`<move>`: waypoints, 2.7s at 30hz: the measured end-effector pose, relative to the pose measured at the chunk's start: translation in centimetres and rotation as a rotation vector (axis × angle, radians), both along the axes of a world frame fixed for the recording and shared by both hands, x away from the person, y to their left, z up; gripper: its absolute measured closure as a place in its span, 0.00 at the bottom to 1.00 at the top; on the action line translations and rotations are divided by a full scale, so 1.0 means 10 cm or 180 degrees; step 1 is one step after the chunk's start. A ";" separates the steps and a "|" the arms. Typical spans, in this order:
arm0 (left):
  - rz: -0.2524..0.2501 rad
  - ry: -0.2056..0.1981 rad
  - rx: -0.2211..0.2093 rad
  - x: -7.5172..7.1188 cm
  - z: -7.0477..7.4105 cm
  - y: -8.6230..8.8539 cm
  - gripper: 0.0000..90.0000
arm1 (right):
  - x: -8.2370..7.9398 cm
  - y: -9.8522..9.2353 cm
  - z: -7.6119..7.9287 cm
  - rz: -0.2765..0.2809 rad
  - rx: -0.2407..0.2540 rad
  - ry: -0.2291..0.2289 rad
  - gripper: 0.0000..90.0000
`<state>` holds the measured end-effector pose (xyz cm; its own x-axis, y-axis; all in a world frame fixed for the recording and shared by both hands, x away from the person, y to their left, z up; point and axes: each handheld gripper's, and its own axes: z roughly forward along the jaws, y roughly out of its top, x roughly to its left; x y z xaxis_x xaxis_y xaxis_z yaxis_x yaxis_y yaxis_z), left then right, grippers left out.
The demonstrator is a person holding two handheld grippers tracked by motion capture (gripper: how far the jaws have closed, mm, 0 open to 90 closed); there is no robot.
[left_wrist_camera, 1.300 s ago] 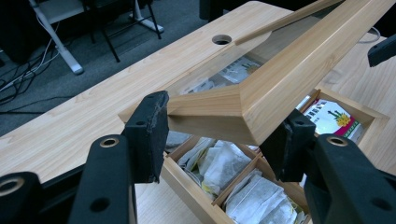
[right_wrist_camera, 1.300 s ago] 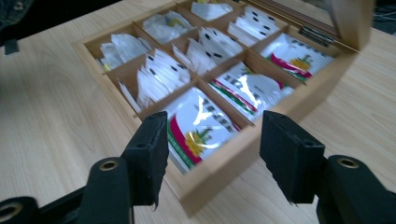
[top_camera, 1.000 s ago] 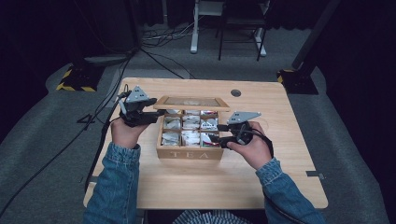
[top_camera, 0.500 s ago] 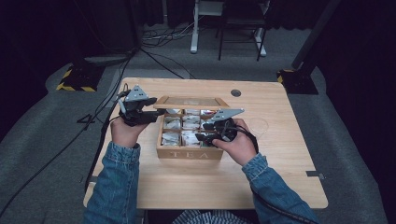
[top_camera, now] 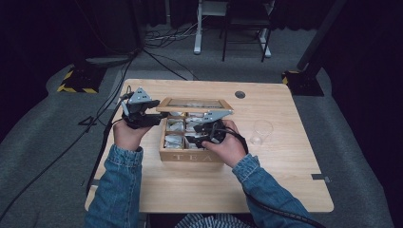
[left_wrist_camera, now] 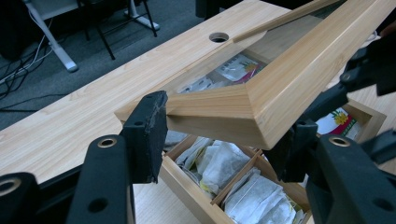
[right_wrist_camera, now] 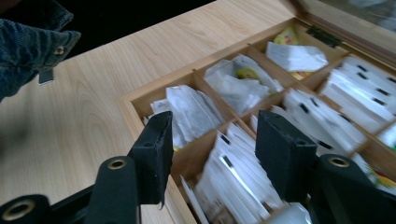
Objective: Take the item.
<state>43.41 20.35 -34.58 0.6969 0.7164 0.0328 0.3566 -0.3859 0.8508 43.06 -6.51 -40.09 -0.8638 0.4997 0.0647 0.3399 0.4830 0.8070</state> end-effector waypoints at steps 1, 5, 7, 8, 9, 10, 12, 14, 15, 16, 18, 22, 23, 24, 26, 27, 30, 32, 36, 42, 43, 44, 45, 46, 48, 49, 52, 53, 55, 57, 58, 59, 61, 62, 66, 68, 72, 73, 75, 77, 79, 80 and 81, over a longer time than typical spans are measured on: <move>-0.0002 0.0002 -0.0002 0.00 0.00 0.00 0.50 | 0.00 0.03 -0.01 0.0009 -0.0002 0.0010 0.53; 0.0001 0.0008 -0.0004 0.00 0.00 0.00 0.50 | 0.01 0.16 -0.06 0.0066 -0.0024 0.0045 0.53; 0.0000 0.0006 -0.0010 0.00 0.00 0.00 0.50 | 0.02 0.20 -0.08 0.0088 -0.0024 0.0047 0.54; -0.0003 0.0006 -0.0012 0.00 -0.01 0.00 0.50 | 0.02 0.22 -0.09 0.0098 -0.0023 0.0029 0.54; -0.0003 0.0007 -0.0011 0.00 -0.01 0.00 0.50 | 0.02 0.25 -0.10 0.0095 -0.0052 0.0008 0.54; -0.0004 0.0007 -0.0010 0.00 -0.01 0.00 0.50 | 0.01 0.27 -0.11 0.0097 -0.0084 -0.0004 0.54; -0.0003 0.0007 -0.0012 0.00 0.00 0.00 0.50 | 0.01 0.31 -0.13 0.0117 -0.0107 -0.0019 0.54; -0.0006 0.0000 -0.0007 0.00 0.00 0.00 0.50 | 0.01 0.37 -0.16 0.0141 -0.0143 -0.0036 0.55; -0.0006 0.0000 -0.0007 0.00 0.00 0.00 0.50 | 0.01 0.40 -0.18 0.0158 -0.0161 -0.0052 0.55; -0.0006 0.0002 -0.0010 0.00 0.00 0.00 0.50 | 0.01 0.43 -0.19 0.0173 -0.0185 -0.0062 0.55; -0.0006 0.0002 -0.0010 0.00 0.00 0.00 0.50 | 0.01 0.47 -0.22 0.0195 -0.0215 -0.0069 0.56; -0.0009 0.0002 -0.0014 0.00 0.00 0.01 0.50 | 0.05 0.57 -0.27 0.0243 -0.0325 -0.0121 0.58; -0.0007 0.0002 -0.0015 0.00 0.00 0.01 0.50 | 0.05 0.58 -0.28 0.0254 -0.0356 -0.0134 0.59; -0.0010 0.0000 -0.0014 0.00 0.00 0.01 0.50 | 0.06 0.60 -0.29 0.0256 -0.0377 -0.0148 0.59; -0.0011 0.0002 -0.0021 0.00 0.00 0.01 0.50 | 0.07 0.63 -0.31 0.0256 -0.0441 -0.0192 0.59; -0.0014 0.0002 -0.0022 0.01 0.00 0.01 0.50 | 0.08 0.65 -0.33 0.0265 -0.0479 -0.0214 0.60; -0.0010 0.0002 -0.0020 0.00 0.00 0.01 0.50 | 0.09 0.70 -0.36 0.0304 -0.0570 -0.0269 0.61; -0.0011 0.0003 -0.0019 0.00 0.00 0.01 0.50 | 0.09 0.73 -0.38 0.0317 -0.0632 -0.0306 0.61; -0.0020 0.0002 -0.0023 0.01 0.00 0.01 0.50 | 0.12 0.71 -0.39 0.0247 -0.0628 -0.0250 0.67; -0.0018 0.0004 -0.0023 0.01 0.00 0.01 0.50 | 0.12 0.69 -0.37 0.0239 -0.0659 -0.0278 0.85; -0.0018 0.0004 -0.0023 0.01 0.00 0.01 0.50 | 0.12 0.69 -0.37 0.0239 -0.0659 -0.0278 0.85; -0.0018 0.0005 -0.0025 0.01 0.00 0.01 0.50 | 0.11 0.68 -0.36 0.0240 -0.0655 -0.0294 0.91; -0.0018 0.0005 -0.0026 0.01 0.00 0.01 0.50 | 0.11 0.67 -0.35 0.0241 -0.0654 -0.0292 0.93; -0.0019 0.0004 -0.0024 0.01 0.00 0.01 0.50 | 0.11 0.66 -0.34 0.0251 -0.0658 -0.0295 0.95; -0.0020 0.0004 -0.0023 0.01 0.00 0.01 0.50 | 0.11 0.66 -0.34 0.0250 -0.0660 -0.0306 0.97; -0.0019 0.0003 -0.0022 0.01 0.00 0.01 0.50 | 0.10 0.66 -0.33 0.0244 -0.0660 -0.0313 0.98; -0.0022 0.0004 -0.0021 0.01 0.00 0.01 0.50 | 0.08 0.64 -0.28 0.0244 -0.0630 -0.0352 1.00; -0.0022 0.0004 -0.0021 0.01 0.00 0.01 0.50 | 0.08 0.64 -0.28 0.0244 -0.0630 -0.0352 1.00; -0.0021 0.0004 -0.0020 0.01 0.00 0.01 0.50 | 0.06 0.62 -0.24 0.0220 -0.0578 -0.0374 1.00; -0.0021 0.0005 -0.0021 0.01 0.00 0.01 0.50 | 0.05 0.61 -0.21 0.0228 -0.0564 -0.0410 1.00; -0.0021 0.0004 -0.0020 0.01 0.00 0.01 0.50 | 0.04 0.61 -0.19 0.0226 -0.0555 -0.0426 1.00; -0.0021 0.0004 -0.0021 0.01 0.00 0.01 0.50 | 0.03 0.60 -0.17 0.0231 -0.0547 -0.0439 1.00; -0.0022 0.0005 -0.0020 0.01 0.00 0.01 0.50 | 0.01 0.58 -0.13 0.0231 -0.0523 -0.0469 1.00; -0.0022 0.0004 -0.0018 0.01 0.00 0.01 0.50 | -0.01 0.57 -0.11 0.0236 -0.0511 -0.0480 1.00; -0.0021 0.0004 -0.0022 0.01 0.00 0.01 0.50 | -0.05 0.51 -0.03 0.0224 -0.0453 -0.0521 1.00; -0.0021 0.0004 -0.0022 0.01 0.00 0.01 0.50 | -0.07 0.47 0.02 0.0208 -0.0424 -0.0538 1.00; -0.0020 0.0004 -0.0024 0.01 0.00 0.01 0.50 | -0.10 0.41 0.09 0.0202 -0.0395 -0.0572 1.00; -0.0020 0.0003 -0.0022 0.01 0.00 0.01 0.50 | -0.11 0.39 0.10 0.0198 -0.0392 -0.0577 1.00; -0.0020 0.0005 -0.0023 0.01 0.00 0.01 0.50 | -0.13 0.36 0.13 0.0196 -0.0385 -0.0583 1.00; -0.0022 0.0006 -0.0025 0.01 0.00 0.01 0.50 | -0.14 0.33 0.15 0.0194 -0.0357 -0.0564 1.00; -0.0022 0.0004 -0.0024 0.01 0.00 0.01 0.50 | -0.15 0.29 0.17 0.0187 -0.0331 -0.0551 1.00; -0.0022 0.0005 -0.0026 0.01 0.00 0.01 0.50 | -0.16 0.27 0.18 0.0179 -0.0326 -0.0556 1.00; -0.0022 0.0004 -0.0026 0.01 0.00 0.01 0.50 | -0.17 0.25 0.19 0.0174 -0.0314 -0.0558 1.00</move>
